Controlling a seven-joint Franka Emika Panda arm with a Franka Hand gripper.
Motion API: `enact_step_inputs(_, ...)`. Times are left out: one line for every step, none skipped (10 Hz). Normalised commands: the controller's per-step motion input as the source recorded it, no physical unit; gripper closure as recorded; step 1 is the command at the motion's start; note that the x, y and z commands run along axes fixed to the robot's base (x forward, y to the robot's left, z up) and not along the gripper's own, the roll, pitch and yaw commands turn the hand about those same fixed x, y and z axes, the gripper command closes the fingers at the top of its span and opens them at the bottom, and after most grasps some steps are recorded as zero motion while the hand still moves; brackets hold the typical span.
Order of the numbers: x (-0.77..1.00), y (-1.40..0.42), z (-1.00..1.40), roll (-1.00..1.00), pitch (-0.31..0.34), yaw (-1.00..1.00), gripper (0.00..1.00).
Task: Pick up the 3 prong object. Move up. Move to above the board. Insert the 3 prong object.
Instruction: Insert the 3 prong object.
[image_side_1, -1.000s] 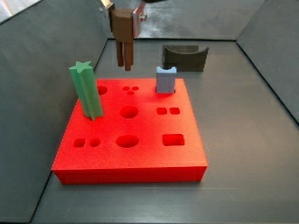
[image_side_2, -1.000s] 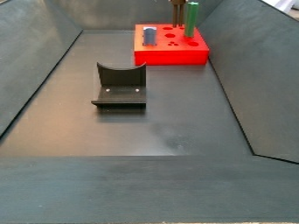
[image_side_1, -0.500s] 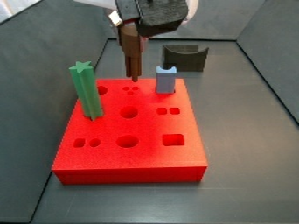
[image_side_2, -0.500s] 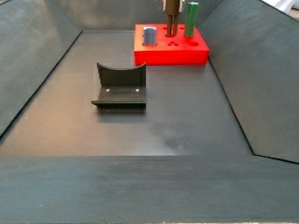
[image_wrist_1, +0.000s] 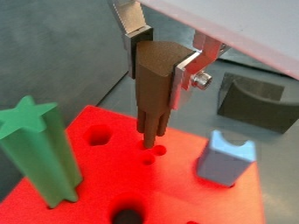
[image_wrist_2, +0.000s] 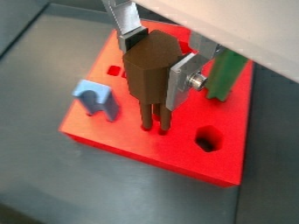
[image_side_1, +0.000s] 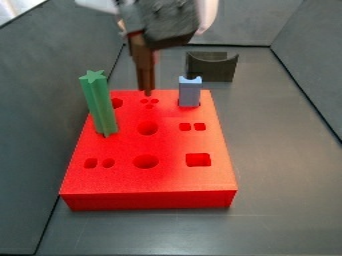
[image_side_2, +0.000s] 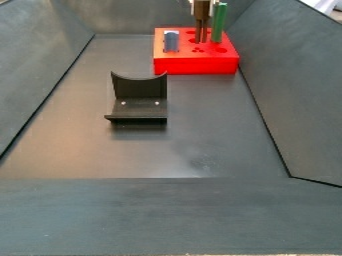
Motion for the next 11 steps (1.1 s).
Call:
enact_step_inputs(0.0, 0.0, -0.1, 0.0, -0.016, 0.0, 1.0)
enact_step_inputs(0.13, 0.0, -0.3, 0.0, -0.106, -0.01, 1.0)
enact_step_inputs(0.25, 0.0, -0.39, 0.01, -0.147, -0.22, 1.0)
enact_step_inputs(0.03, 0.0, -0.03, 0.0, -0.024, -0.13, 1.0)
enact_step_inputs(0.0, -0.04, -0.21, 0.03, -0.026, 0.0, 1.0)
enact_step_inputs(-0.05, -0.02, -0.57, 0.17, -0.001, -0.06, 1.0)
enact_step_inputs(-0.09, -0.02, -0.73, 0.22, 0.0, -0.12, 1.0)
enact_step_inputs(-0.1, -0.08, -0.84, 0.24, -0.006, -0.15, 1.0)
enact_step_inputs(0.12, -0.03, -0.77, 0.04, -0.177, -0.15, 1.0)
enact_step_inputs(0.21, -0.03, -0.68, 0.0, -0.251, -0.16, 1.0)
enact_step_inputs(0.21, 0.0, -0.52, 0.0, -0.197, -0.12, 1.0)
